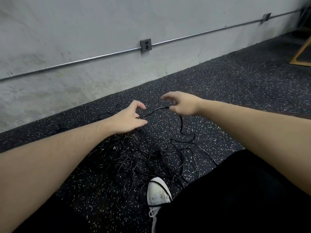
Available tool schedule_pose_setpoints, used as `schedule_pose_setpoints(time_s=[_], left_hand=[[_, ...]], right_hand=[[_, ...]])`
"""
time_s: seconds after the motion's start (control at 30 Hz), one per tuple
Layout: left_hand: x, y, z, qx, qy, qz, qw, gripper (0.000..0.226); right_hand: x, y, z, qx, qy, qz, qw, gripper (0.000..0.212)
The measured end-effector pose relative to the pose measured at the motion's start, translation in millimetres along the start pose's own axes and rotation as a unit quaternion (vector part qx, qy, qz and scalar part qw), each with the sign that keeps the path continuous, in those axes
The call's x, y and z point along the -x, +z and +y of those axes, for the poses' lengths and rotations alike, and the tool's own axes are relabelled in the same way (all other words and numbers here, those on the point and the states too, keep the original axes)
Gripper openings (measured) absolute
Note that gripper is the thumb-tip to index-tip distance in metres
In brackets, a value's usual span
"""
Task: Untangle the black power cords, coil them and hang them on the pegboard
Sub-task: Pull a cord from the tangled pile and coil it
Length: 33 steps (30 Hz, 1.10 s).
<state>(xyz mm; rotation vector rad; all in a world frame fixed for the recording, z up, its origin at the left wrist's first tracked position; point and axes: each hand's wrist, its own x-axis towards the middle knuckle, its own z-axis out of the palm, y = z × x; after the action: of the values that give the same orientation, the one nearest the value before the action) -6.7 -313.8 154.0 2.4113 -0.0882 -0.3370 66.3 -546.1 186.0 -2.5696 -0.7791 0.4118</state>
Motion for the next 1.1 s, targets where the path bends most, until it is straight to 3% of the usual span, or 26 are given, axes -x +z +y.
schedule_pose_setpoints(time_s=[0.1,0.2,0.3,0.37,0.47,0.57,0.67,0.73,0.83,1.0,1.1], left_hand=[[-5.0,0.4,11.6,0.068,0.045,-0.007,0.997,0.067],[-7.0,-3.5,19.9,0.086,0.089,-0.024,0.992,0.063],[1.4,-8.4,16.0,0.041,0.105,-0.048,0.992,0.055],[5.0,-7.7,8.3,-0.008,0.113,-0.012,0.994,0.054],[-1.7,-0.9,-0.6,-0.095,0.174,0.09,0.976,0.034],[-8.0,-0.8,8.4,0.012,0.144,0.14,0.98,0.027],[-8.2,3.3,14.1,0.18,0.078,0.076,0.978,0.053],[-6.0,8.0,11.6,0.175,0.038,0.014,0.984,0.062],[-7.7,7.3,12.7,0.108,0.001,0.009,0.994,0.046],[-2.3,2.5,23.1,-0.02,-0.037,-0.008,0.999,0.055],[5.7,-7.5,18.0,-0.052,-0.001,0.018,0.998,0.052]], right_hand=[[1.3,6.1,-29.1,0.074,-0.082,-0.042,0.993,0.045],[-3.6,16.8,-45.2,0.057,-0.09,-0.088,0.99,0.005],[-3.3,16.1,-40.6,0.022,-0.11,-0.108,0.988,0.012],[0.2,12.3,-32.8,-0.041,-0.115,-0.106,0.987,0.013],[-0.1,7.1,-27.1,-0.076,-0.127,-0.053,0.988,0.014],[0.9,2.6,-33.0,-0.07,-0.156,0.012,0.985,0.015],[6.3,-0.7,-38.0,-0.138,-0.167,-0.006,0.976,0.019],[8.1,-2.5,-35.1,-0.224,-0.153,-0.011,0.962,0.021],[7.4,-7.0,-22.0,-0.285,-0.107,0.059,0.951,0.023],[3.5,-10.7,0.9,-0.222,-0.028,0.18,0.958,0.02],[3.8,-13.1,31.3,-0.2,0.049,0.158,0.966,0.02]])
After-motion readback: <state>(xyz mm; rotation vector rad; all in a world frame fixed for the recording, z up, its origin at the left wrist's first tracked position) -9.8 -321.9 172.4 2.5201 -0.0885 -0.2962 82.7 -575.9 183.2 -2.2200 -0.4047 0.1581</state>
